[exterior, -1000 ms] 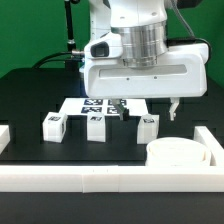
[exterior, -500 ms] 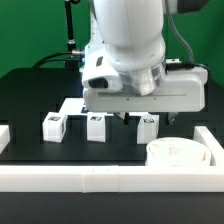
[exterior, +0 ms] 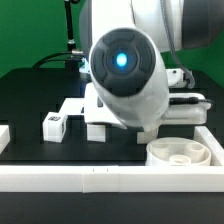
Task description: Assemble stool
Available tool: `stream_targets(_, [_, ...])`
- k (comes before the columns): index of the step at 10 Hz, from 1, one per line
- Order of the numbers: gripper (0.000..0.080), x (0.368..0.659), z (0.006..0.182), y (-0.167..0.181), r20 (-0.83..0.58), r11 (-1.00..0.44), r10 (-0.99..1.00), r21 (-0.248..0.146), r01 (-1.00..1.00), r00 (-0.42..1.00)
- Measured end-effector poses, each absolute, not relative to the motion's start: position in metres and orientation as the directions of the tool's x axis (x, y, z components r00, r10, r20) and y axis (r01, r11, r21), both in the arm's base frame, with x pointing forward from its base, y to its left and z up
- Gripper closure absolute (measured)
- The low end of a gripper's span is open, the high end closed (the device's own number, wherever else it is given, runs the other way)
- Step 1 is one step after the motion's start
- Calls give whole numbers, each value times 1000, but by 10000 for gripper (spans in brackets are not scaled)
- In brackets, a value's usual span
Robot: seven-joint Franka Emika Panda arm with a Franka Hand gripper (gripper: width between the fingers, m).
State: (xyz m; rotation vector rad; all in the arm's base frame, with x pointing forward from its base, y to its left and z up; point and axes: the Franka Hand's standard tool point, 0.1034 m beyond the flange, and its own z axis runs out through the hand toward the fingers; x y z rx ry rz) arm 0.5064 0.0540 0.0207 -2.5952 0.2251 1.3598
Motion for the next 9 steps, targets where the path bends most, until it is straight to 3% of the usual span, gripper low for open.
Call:
stream_targets(4, [151,507,16,57,-817,-969,-41,-108,-223,575])
stream_targets(6, [410,506,15,57,-818,-969,-36,-112,-220,574])
stream_targets(9, [475,505,16,57,-820,-969,-27,-119,-216,572])
